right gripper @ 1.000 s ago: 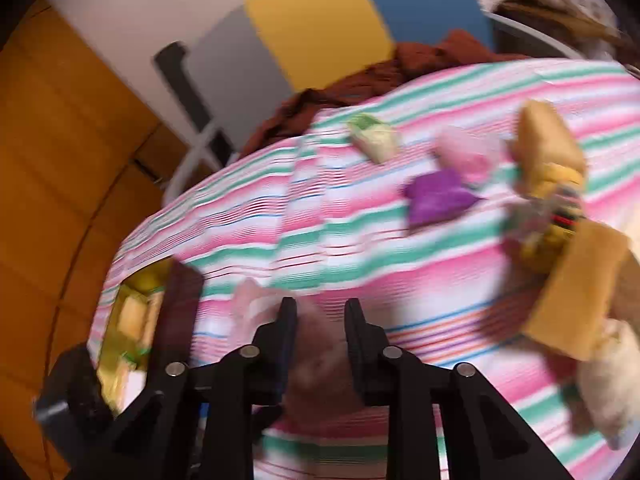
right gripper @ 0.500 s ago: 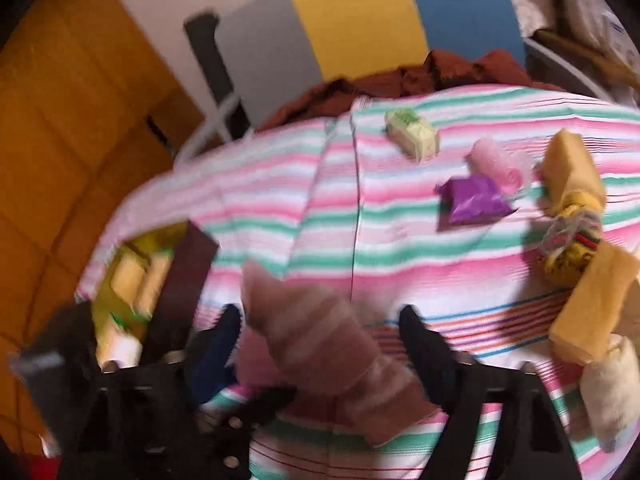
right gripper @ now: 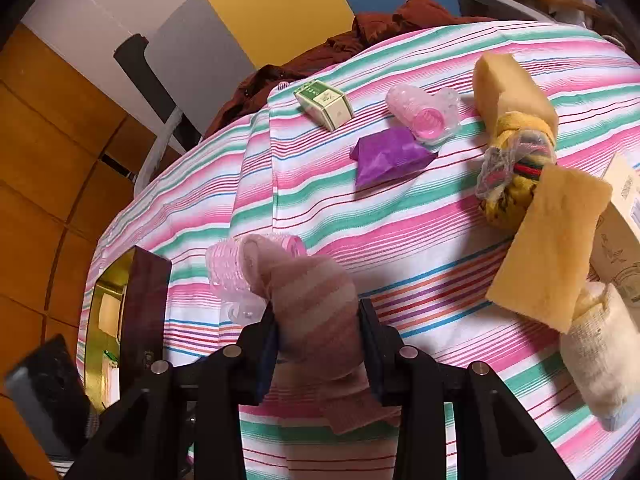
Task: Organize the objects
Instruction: 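Grasp the pink hair roller with the left tool while the right tool holds the sock, then carry the pink sock and hair roller to the gold tray and release both, then move both tools back toward the sponges and cream sock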
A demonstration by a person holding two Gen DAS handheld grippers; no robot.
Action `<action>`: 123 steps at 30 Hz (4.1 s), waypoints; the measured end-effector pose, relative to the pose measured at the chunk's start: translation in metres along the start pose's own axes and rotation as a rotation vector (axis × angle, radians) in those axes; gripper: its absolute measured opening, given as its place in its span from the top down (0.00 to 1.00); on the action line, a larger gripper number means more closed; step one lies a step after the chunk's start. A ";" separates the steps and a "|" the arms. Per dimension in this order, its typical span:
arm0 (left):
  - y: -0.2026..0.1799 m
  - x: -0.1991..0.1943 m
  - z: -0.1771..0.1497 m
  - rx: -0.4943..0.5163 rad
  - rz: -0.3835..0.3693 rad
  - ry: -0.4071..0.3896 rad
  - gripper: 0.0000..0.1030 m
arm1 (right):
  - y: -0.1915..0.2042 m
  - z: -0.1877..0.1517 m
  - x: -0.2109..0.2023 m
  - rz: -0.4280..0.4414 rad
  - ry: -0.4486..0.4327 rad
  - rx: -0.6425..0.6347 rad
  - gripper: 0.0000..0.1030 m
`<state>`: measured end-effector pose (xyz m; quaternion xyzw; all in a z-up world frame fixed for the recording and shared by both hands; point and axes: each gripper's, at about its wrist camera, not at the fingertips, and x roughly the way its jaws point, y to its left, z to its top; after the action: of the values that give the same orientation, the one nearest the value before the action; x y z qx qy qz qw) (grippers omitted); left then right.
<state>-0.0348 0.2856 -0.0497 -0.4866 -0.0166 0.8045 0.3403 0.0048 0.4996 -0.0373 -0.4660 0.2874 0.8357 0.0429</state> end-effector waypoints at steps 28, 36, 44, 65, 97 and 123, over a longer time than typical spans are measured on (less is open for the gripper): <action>0.009 0.014 0.032 -0.072 -0.151 0.012 0.76 | -0.024 0.003 -0.004 -0.078 -0.013 0.084 0.64; 0.016 -0.012 0.009 -0.083 -0.165 -0.013 0.77 | -0.019 0.001 -0.004 -0.066 -0.028 0.077 0.64; 0.026 -0.035 -0.001 -0.146 -0.233 -0.043 0.77 | -0.006 -0.006 -0.006 -0.013 -0.030 0.041 0.64; 0.114 -0.154 -0.034 -0.230 -0.160 -0.221 0.77 | 0.133 -0.054 -0.004 0.288 0.021 -0.023 0.64; 0.147 -0.158 -0.060 -0.272 0.010 -0.140 0.39 | 0.201 -0.061 -0.010 0.224 -0.088 -0.107 0.25; 0.094 -0.147 -0.049 -0.166 0.025 -0.138 0.28 | 0.105 -0.072 -0.036 0.092 -0.086 -0.024 0.22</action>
<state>-0.0025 0.1156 0.0041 -0.4567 -0.1007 0.8360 0.2870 0.0437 0.3816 0.0088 -0.4165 0.2964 0.8594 0.0115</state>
